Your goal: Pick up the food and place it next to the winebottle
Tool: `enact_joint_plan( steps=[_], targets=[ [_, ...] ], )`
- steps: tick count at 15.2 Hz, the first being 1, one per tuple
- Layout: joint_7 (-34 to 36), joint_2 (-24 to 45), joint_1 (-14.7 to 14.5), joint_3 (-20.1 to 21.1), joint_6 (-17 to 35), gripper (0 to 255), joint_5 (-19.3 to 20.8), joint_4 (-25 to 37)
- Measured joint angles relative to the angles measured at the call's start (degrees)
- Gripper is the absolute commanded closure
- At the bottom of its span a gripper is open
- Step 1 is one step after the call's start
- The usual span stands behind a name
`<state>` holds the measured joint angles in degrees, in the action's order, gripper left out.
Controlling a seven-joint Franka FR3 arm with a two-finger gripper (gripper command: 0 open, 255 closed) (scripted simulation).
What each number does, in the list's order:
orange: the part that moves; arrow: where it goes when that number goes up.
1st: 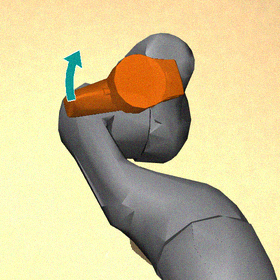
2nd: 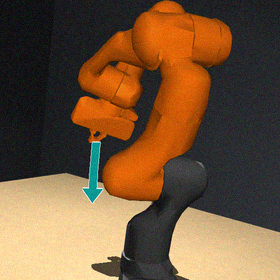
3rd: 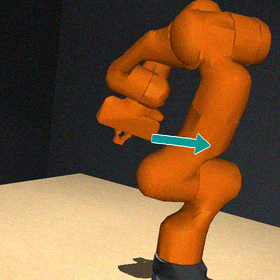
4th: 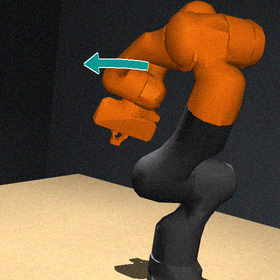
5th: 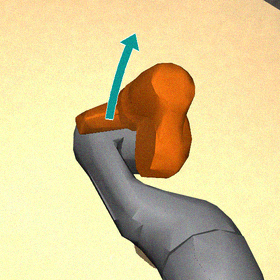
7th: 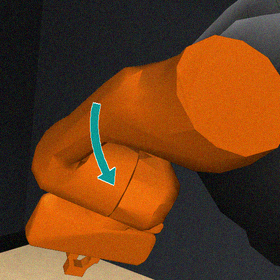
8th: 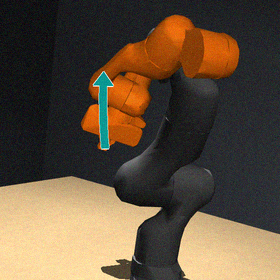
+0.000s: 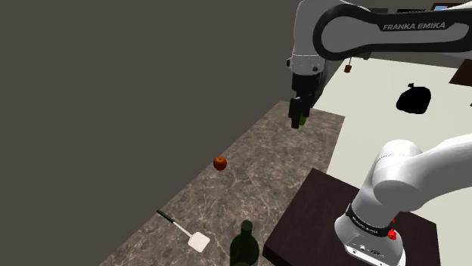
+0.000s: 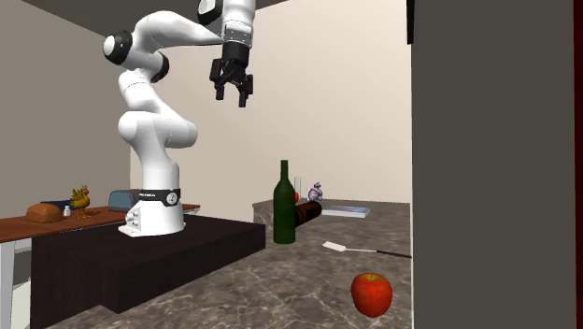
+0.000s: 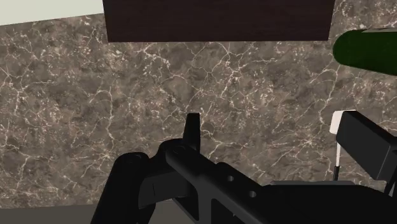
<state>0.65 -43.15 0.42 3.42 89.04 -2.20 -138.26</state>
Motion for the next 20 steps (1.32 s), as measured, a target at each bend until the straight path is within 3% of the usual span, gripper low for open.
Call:
enact_joint_plan(
  steps=[3,13,20],
  targets=[
    [0.7,1.8,0.1,0.4,2.3,0,-0.2,-0.6],
    [6.3,20.0,1.6,3.1,20.9,0,-0.5,-0.9],
    [10.7,35.0,2.6,4.2,31.1,0,0.9,3.9]
  ],
)
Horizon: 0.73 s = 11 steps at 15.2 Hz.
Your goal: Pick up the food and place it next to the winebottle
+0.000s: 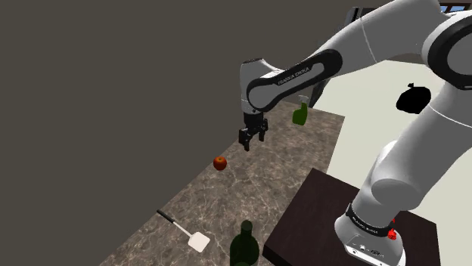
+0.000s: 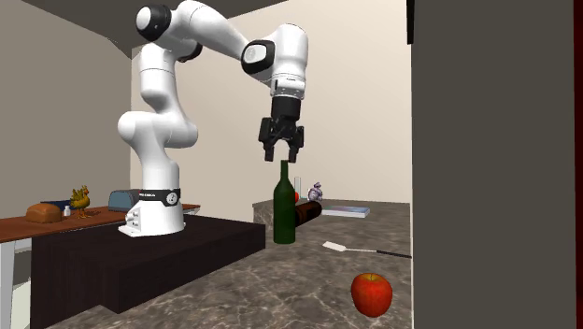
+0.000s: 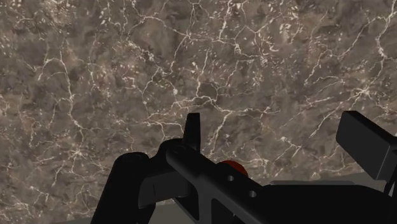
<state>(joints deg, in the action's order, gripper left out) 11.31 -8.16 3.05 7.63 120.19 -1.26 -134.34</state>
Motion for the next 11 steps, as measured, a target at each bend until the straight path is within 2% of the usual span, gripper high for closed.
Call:
enact_joint_plan(
  steps=[6,11],
  targets=[
    [4.1,13.5,0.3,0.1,6.6,0,2.2,6.9],
    [6.8,25.5,0.2,-0.9,9.4,0,4.1,16.1]
  ],
)
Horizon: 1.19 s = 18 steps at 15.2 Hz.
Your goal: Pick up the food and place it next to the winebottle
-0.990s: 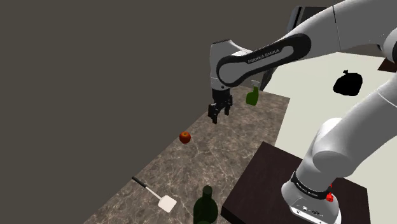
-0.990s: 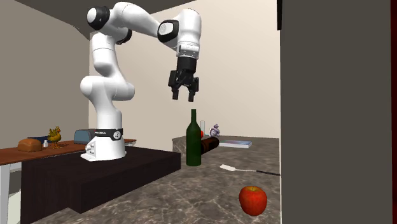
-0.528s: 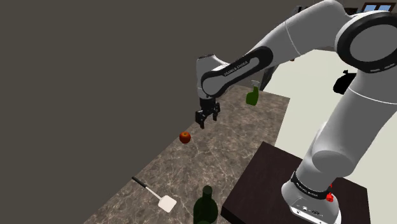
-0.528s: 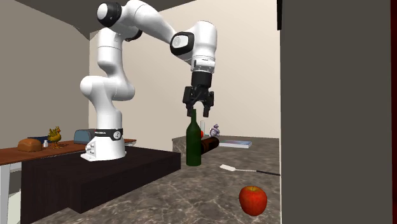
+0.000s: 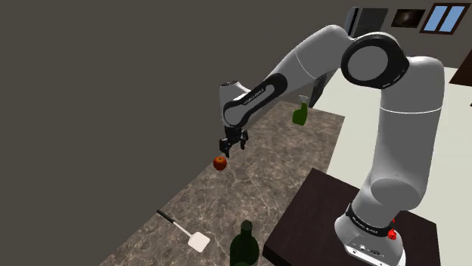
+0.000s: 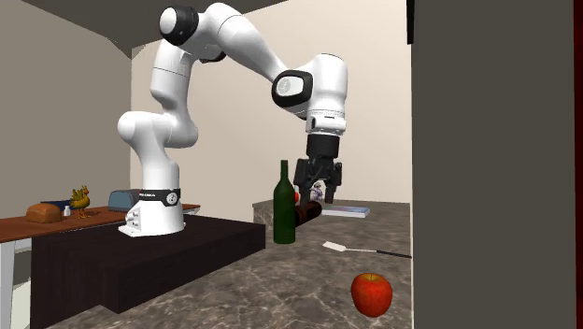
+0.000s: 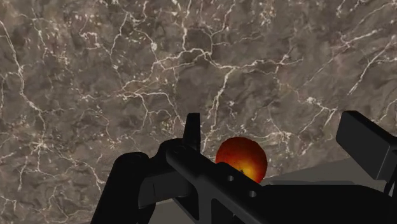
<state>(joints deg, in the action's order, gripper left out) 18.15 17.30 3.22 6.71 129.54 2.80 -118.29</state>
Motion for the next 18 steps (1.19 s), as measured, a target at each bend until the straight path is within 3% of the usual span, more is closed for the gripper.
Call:
enact_joint_plan(
  steps=[11,18],
  targets=[
    [4.2,25.2,-1.2,-2.6,0.6,0,1.4,24.7],
    [4.8,30.5,-1.5,-3.0,2.5,0,1.6,28.0]
  ],
)
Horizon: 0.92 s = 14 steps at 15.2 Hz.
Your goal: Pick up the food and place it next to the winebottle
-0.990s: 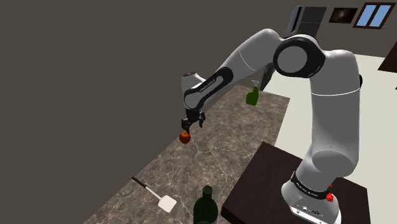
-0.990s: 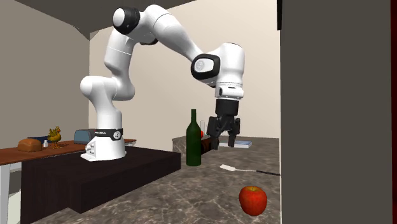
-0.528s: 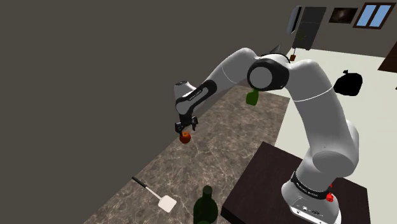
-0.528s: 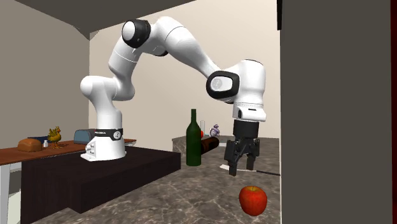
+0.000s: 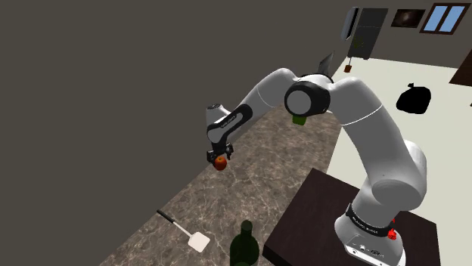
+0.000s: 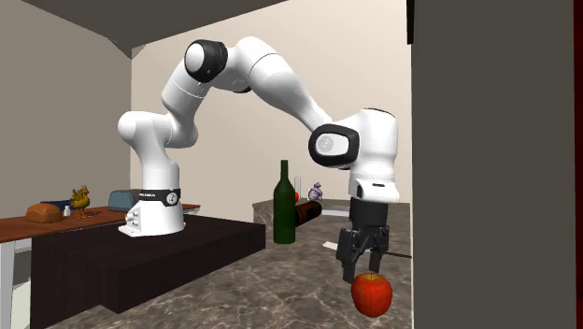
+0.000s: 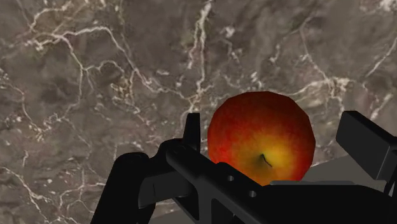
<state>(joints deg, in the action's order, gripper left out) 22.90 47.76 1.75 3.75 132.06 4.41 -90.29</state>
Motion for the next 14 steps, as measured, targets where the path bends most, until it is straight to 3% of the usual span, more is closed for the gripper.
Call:
enact_joint_plan(
  steps=[8,9,14],
  targets=[
    [0.0,1.3,0.0,-0.1,1.4,0,0.1,-0.1],
    [0.0,1.3,0.0,-0.1,1.4,255,0.1,-0.1],
    [0.0,1.1,0.0,-0.1,1.4,255,0.1,-0.2]
  ],
)
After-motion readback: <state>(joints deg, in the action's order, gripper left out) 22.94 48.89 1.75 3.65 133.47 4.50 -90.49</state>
